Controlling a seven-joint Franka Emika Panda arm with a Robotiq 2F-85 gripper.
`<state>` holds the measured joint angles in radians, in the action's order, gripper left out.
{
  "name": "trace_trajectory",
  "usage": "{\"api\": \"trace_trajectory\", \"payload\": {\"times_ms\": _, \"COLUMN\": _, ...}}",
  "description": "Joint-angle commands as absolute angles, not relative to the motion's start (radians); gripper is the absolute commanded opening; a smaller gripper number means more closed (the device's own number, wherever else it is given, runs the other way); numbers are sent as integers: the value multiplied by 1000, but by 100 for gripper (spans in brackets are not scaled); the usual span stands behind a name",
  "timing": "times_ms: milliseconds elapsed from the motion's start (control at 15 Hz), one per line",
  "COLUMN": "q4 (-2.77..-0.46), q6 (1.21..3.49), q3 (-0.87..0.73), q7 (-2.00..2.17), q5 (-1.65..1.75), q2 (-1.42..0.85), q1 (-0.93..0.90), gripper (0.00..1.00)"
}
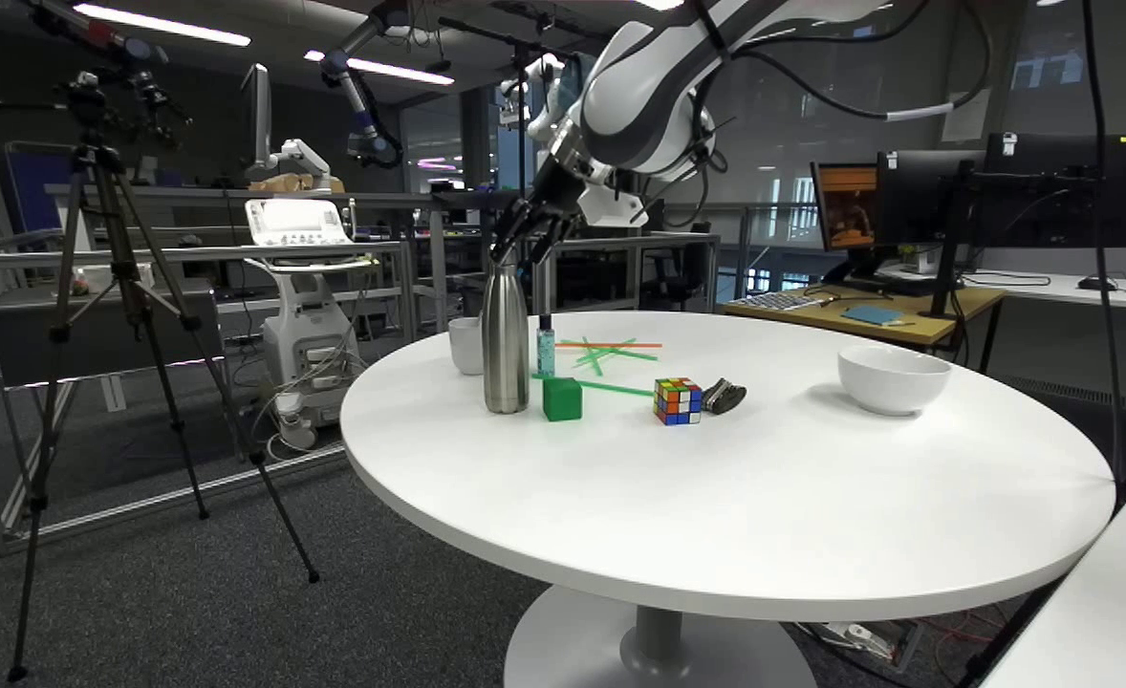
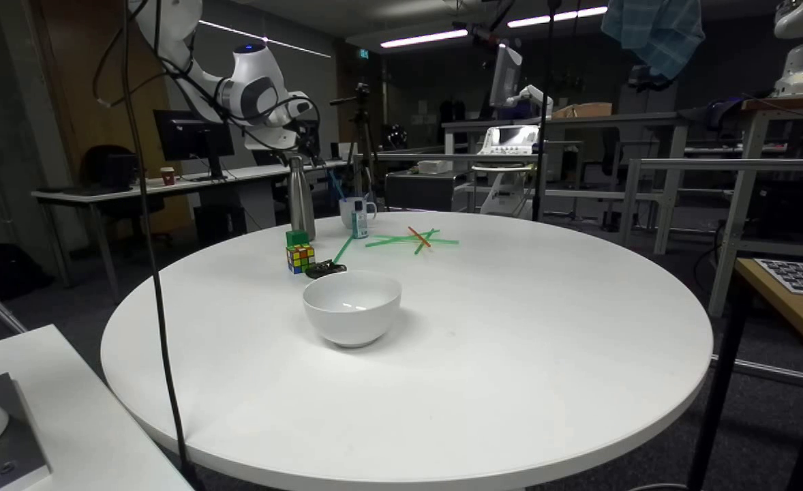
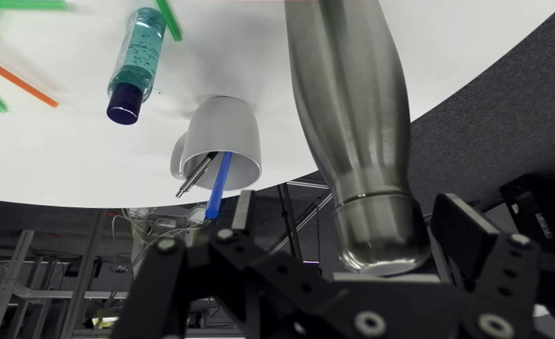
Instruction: Move the silver bottle closer to the white cup
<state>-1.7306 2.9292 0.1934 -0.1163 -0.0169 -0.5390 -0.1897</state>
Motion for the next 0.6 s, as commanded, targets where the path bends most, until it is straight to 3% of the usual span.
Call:
{"api": "trace_trajectory", "payload": {"times_ms": 0, "q4": -1701, "q6": 2950, "q3": 245, "q7": -134, "q5": -38, "q2": -563, "q1": -151, "gripper": 100}}
{"api": "trace_trajectory", "payload": {"times_ms": 533, "q4": -1691, "q6": 2948, "q3": 298, "q7": -152, "q5": -53, "q2": -574, "q1": -116, "gripper": 100}}
